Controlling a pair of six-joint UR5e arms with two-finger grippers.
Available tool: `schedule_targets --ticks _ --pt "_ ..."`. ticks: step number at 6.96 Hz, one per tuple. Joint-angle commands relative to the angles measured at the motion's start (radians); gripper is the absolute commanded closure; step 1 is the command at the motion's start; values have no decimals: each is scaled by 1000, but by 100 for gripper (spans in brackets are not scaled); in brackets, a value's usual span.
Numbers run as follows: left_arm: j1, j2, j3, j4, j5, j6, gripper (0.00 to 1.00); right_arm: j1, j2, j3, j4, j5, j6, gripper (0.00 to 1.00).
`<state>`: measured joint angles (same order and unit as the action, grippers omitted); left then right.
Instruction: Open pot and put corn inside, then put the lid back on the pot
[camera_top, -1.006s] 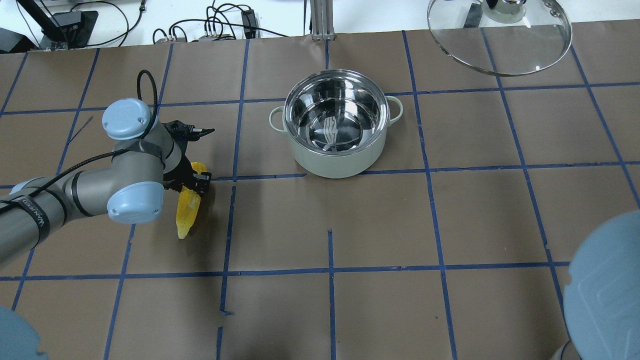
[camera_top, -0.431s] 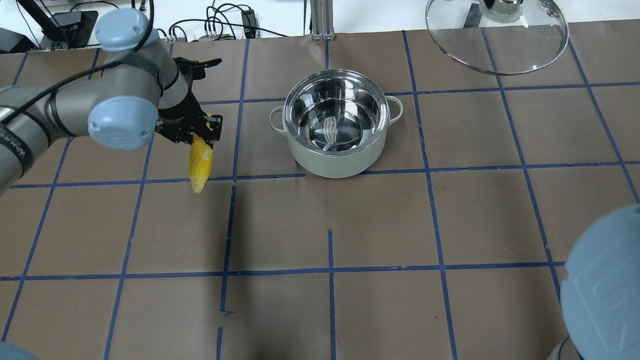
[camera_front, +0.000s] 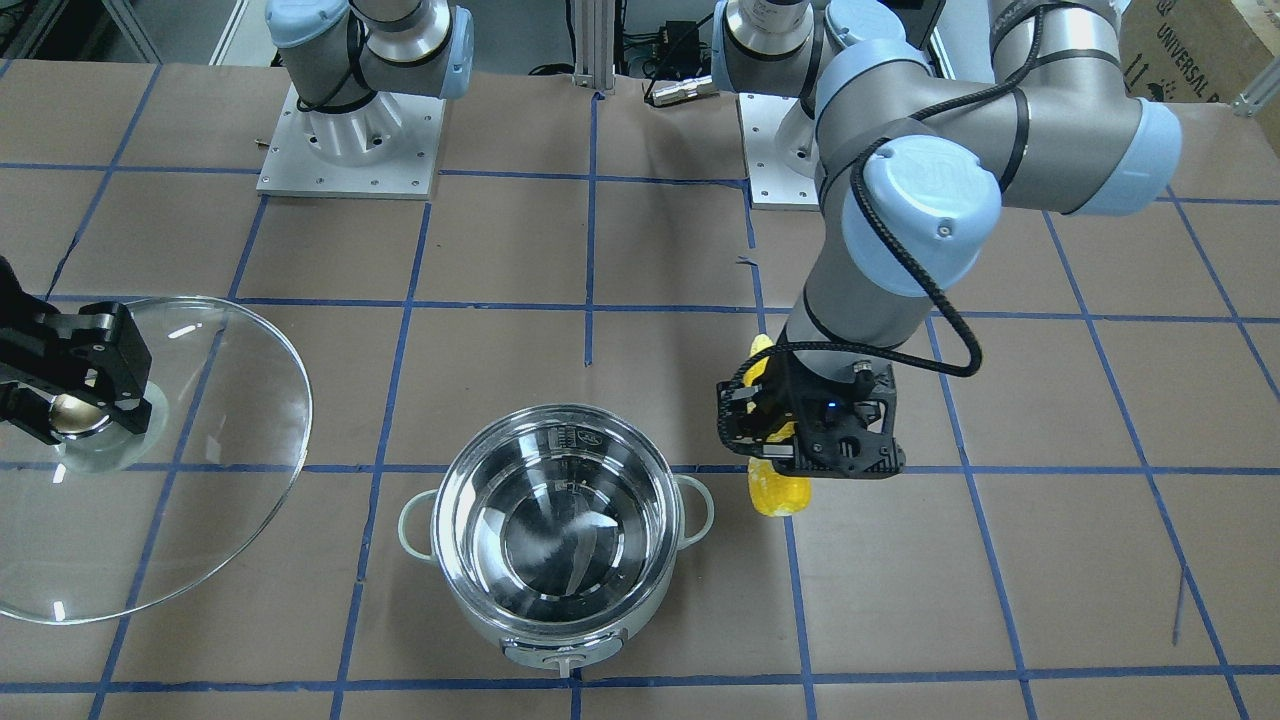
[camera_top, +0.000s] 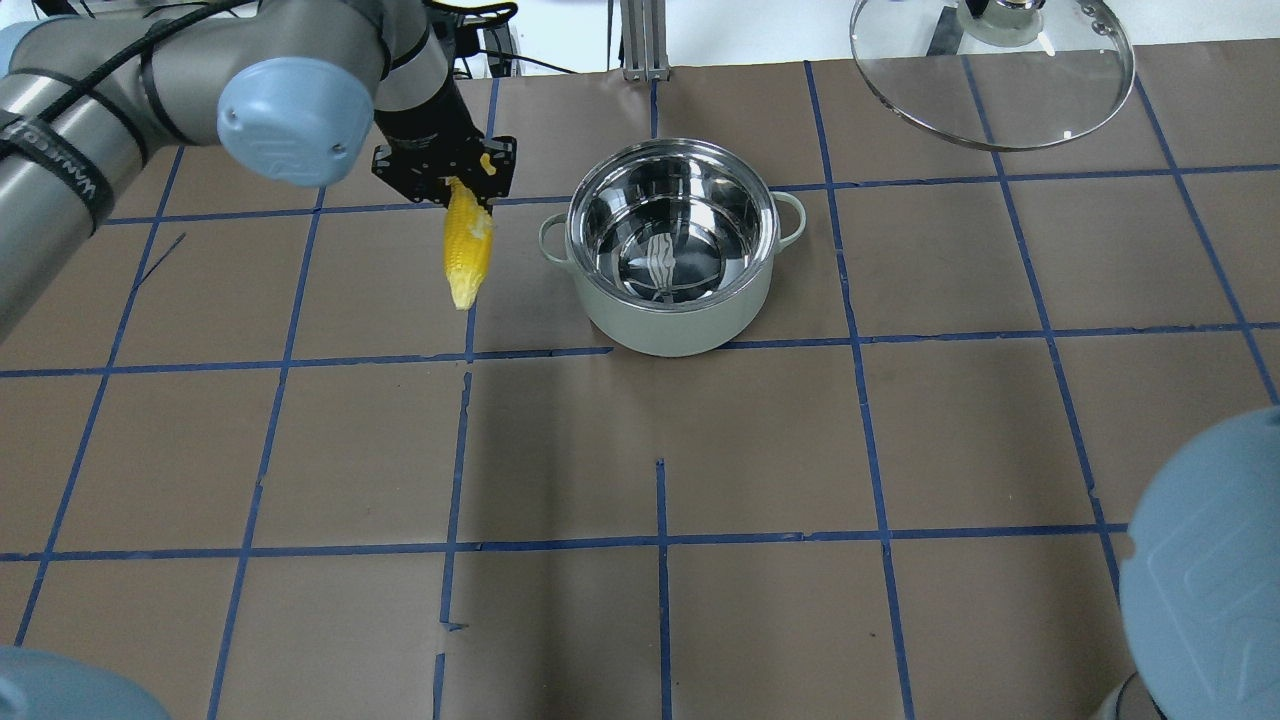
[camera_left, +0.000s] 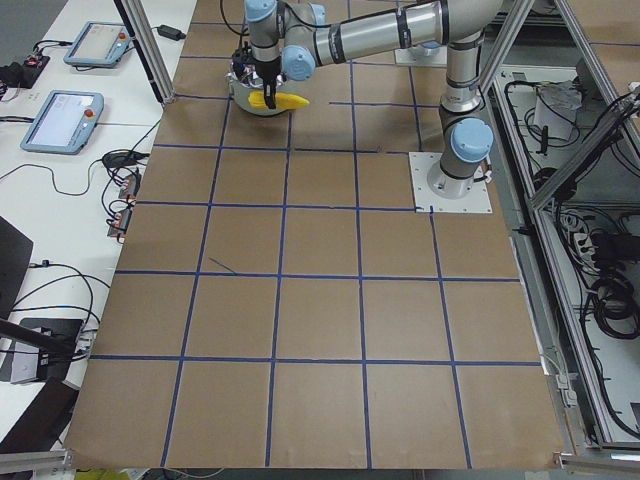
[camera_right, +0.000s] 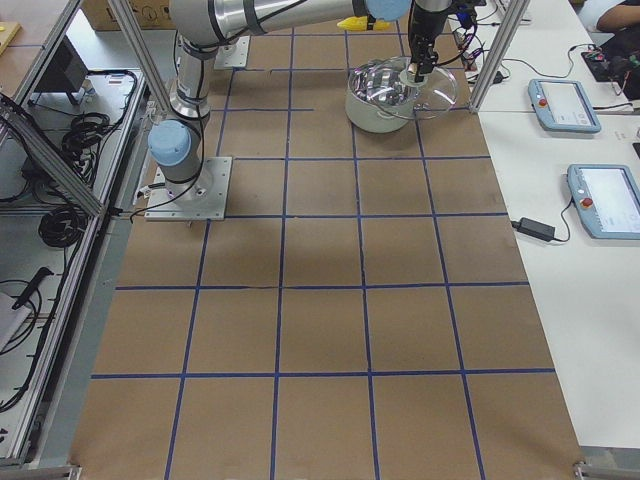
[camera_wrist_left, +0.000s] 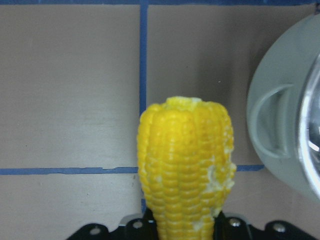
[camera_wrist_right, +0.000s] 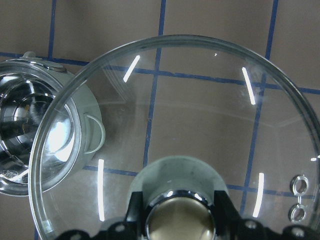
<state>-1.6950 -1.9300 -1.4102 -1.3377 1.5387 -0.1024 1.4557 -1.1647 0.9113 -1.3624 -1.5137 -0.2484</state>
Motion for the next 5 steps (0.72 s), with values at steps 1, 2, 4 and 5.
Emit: schedule_targets --ticks 1,2,4,5 --pt "-81 -87 97 50 -20 -84 79 0 2 1 -1 -2 0 90" --pt "-115 -140 144 73 -32 -141 79 0 2 3 -1 -2 0 90" --pt "-161 -229 247 77 -20 -157 79 0 20 1 -6 -5 -2 90" --pt "-173 -254 244 80 -20 -158 79 5 26 -5 -20 -11 0 90"
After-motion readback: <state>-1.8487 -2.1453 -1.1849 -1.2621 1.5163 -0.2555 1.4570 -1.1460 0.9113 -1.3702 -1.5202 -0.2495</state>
